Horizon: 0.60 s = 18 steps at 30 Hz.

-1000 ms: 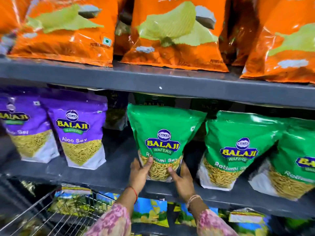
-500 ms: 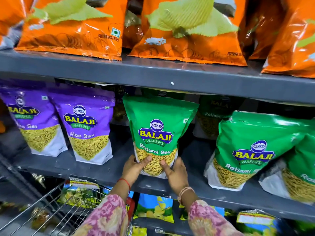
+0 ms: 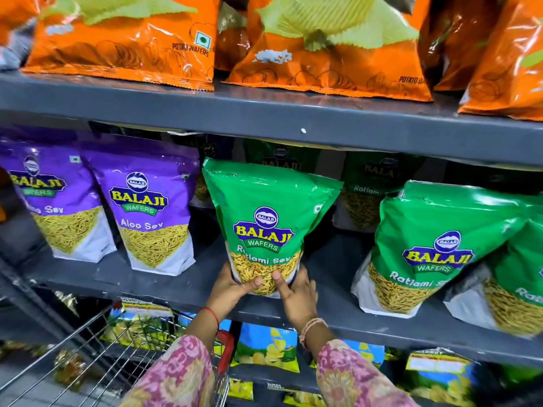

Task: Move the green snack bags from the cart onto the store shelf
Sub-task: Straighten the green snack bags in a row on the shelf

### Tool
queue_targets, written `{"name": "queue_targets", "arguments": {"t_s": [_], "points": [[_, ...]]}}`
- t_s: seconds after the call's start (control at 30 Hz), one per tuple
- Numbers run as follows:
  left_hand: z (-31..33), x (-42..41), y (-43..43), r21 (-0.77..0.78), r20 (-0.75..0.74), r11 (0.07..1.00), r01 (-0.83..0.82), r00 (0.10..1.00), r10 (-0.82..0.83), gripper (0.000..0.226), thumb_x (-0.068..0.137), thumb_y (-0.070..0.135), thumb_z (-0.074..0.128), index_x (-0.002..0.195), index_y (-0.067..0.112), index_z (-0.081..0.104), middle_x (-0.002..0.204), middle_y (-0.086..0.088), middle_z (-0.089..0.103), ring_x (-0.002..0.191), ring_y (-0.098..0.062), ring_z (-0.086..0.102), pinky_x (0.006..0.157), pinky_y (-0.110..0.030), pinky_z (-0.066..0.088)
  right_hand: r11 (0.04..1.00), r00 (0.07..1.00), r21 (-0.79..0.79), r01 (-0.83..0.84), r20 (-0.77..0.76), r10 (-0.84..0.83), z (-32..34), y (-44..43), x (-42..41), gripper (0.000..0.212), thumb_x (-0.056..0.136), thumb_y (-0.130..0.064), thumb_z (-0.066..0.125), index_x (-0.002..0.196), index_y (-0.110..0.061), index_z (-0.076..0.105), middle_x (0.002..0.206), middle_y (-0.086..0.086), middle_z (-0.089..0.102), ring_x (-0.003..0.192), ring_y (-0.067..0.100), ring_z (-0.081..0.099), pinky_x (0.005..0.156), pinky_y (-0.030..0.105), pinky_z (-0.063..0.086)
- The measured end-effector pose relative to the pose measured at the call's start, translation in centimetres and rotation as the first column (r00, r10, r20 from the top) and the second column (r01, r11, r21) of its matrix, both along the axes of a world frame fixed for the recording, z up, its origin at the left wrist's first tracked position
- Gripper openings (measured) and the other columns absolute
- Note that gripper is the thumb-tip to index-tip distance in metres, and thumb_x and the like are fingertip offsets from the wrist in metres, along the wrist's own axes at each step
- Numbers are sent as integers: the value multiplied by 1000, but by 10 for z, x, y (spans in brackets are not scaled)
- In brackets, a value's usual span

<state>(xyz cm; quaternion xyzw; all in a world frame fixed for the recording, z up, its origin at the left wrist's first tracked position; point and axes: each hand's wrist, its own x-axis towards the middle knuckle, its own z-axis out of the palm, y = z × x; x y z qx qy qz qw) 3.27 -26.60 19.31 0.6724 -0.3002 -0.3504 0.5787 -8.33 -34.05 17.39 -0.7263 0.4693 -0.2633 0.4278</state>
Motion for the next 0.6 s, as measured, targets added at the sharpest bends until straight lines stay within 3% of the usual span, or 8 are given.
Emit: {"name": "queue_targets", "arguments": {"t_s": [0.07,0.13,0.27,0.33,0.4,0.47,0.53,0.6], "points": [[1,0,-1,0,20,1000,-2,1000,2,47,75,-11,64,108,12,41,93,5,53,76,3,49,49,4,42,1000,1000,-14,-9,-3,9,1,1,1,98,51,-79,24,129,-21,35,133,7,52,114,35,41,97,41,30],[-4,3,-2,-15,37,1000,-12,999,12,46,74,-11,65,105,13,41,91,6,55,77,1,51,50,3,43,1000,1000,-20,-11,4,11,1,2,0,97,51,-78,24,130,-22,34,134,6,51,113,34,42,97,41,31],[-13,4,0,-53,29,997,-56,998,58,51,70,-5,72,110,12,45,95,0,62,91,-18,60,55,2,45,999,999,-13,-40,33,40,-4,1,-3,94,54,-79,30,131,-25,33,135,5,51,119,33,42,100,41,28],[-16,2,4,-63,25,992,-109,994,111,66,60,8,83,115,12,46,104,-4,63,88,-5,65,60,1,47,999,995,11,-34,89,33,-4,3,-7,97,55,-77,38,136,-23,29,140,5,46,125,30,40,106,42,30],[-23,-6,9,-59,56,980,-191,979,194,95,41,39,87,122,13,43,120,-3,60,101,4,62,84,-12,52,999,992,25,-39,123,36,-4,10,-21,101,56,-73,43,139,-18,23,147,6,35,133,26,31,112,42,26],[-30,-22,15,-38,120,964,-261,957,264,123,35,55,81,138,12,30,142,-5,45,128,-14,46,108,-37,41,997,989,-9,-78,126,79,-8,19,-45,104,58,-75,43,140,-16,19,149,3,26,138,19,22,116,35,20],[-34,-43,18,-31,210,954,-298,931,298,126,38,57,79,141,12,25,146,-9,38,135,-24,37,113,-44,33,991,987,-61,-115,107,121,-17,27,-81,109,56,-86,39,139,-20,19,145,-6,23,139,13,17,116,29,15],[-40,-67,18,-27,265,920,-391,885,384,122,43,59,80,139,5,26,145,-20,37,135,-34,35,111,-49,33,989,991,-123,-83,96,95,-28,32,-121,98,57,-89,32,134,-29,23,142,-11,24,137,7,19,113,21,15]]}}
